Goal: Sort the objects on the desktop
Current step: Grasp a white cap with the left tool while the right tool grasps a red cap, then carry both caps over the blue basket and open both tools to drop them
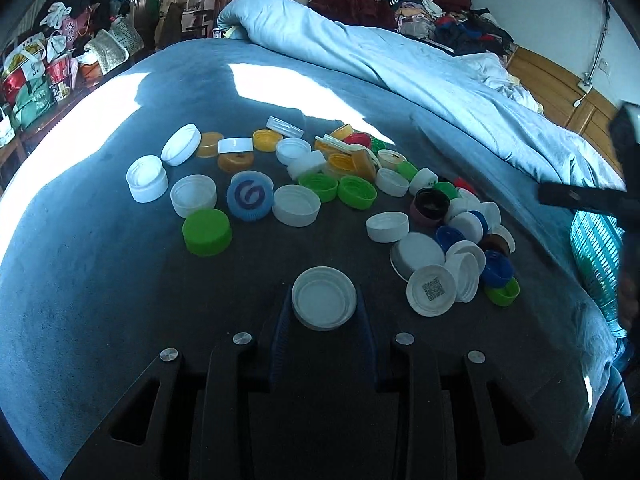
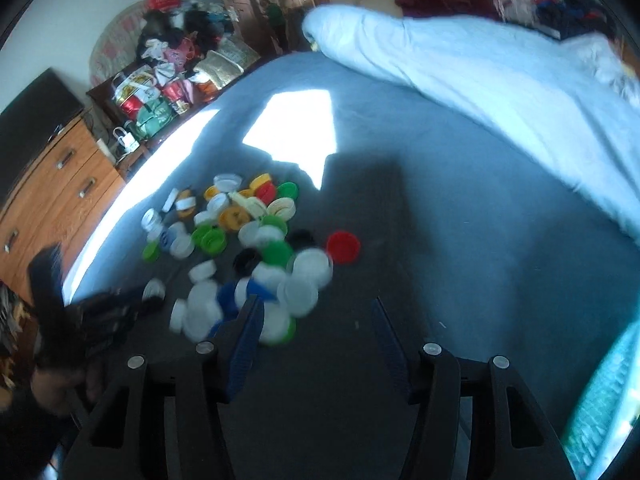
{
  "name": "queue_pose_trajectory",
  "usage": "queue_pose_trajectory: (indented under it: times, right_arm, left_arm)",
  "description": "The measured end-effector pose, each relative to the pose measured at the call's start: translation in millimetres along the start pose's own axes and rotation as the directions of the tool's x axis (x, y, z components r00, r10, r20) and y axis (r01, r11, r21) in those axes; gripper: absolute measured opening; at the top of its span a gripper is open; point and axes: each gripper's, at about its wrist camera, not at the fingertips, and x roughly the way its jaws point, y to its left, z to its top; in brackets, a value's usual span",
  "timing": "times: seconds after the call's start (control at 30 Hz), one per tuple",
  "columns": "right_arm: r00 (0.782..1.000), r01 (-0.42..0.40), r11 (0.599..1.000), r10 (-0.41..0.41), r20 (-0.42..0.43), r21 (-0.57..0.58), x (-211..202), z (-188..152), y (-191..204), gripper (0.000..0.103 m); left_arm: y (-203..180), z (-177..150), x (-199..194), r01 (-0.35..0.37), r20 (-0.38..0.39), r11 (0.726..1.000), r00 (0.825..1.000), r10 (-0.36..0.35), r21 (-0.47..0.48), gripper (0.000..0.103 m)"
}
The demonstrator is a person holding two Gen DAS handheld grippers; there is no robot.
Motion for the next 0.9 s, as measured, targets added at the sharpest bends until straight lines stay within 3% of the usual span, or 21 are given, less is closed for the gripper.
queue_pose_trajectory:
  times: [0.13,0.43,0.47,0.53,0.57,0.7,0.9]
  right_arm:
    - [1.000,0.009,0.995,-0.008,-0.013,0.101,39,21,-17,0.059]
    - [0.996,0.068,0.997,-0.066,-0.054,0.038,81,35,-12,0.058]
    - [0.996,0.072,0.997,-0.070,-0.062,0.037,85,35,-11,0.055]
    - [0.994,0.072,0.997,-0.070,-0.078,0.020,91,32,-7,0.034]
    - [0.993,0.089,0.996,-0.089,-0.078,-0.004,92,31,-2,0.032]
    - [0.993,0.101,0.995,-0.102,-0.053,-0.025,84,30,2,0.032]
    - [0.994,0.096,0.992,-0.090,0.064,-0.088,23,31,24,0.032]
  left_arm:
    - [3,-1,0,0.014,0.000,1.000,1.000,-0.014,-0.014,0.027]
    - [8,0,1,0.047,-0.004,0.998,0.999,-0.048,-0.044,0.028]
    - [8,-1,1,0.048,-0.005,0.998,0.999,-0.049,-0.046,0.028]
    - [8,0,1,0.048,-0.006,0.998,0.999,-0.048,-0.046,0.028]
    - [8,0,1,0.045,-0.007,0.998,0.999,-0.045,-0.044,0.028]
    - [8,0,0,0.042,-0.008,0.998,0.999,-0.043,-0.043,0.028]
    - [5,4,-10,-0.004,0.015,0.999,1.000,0.005,-0.044,0.028]
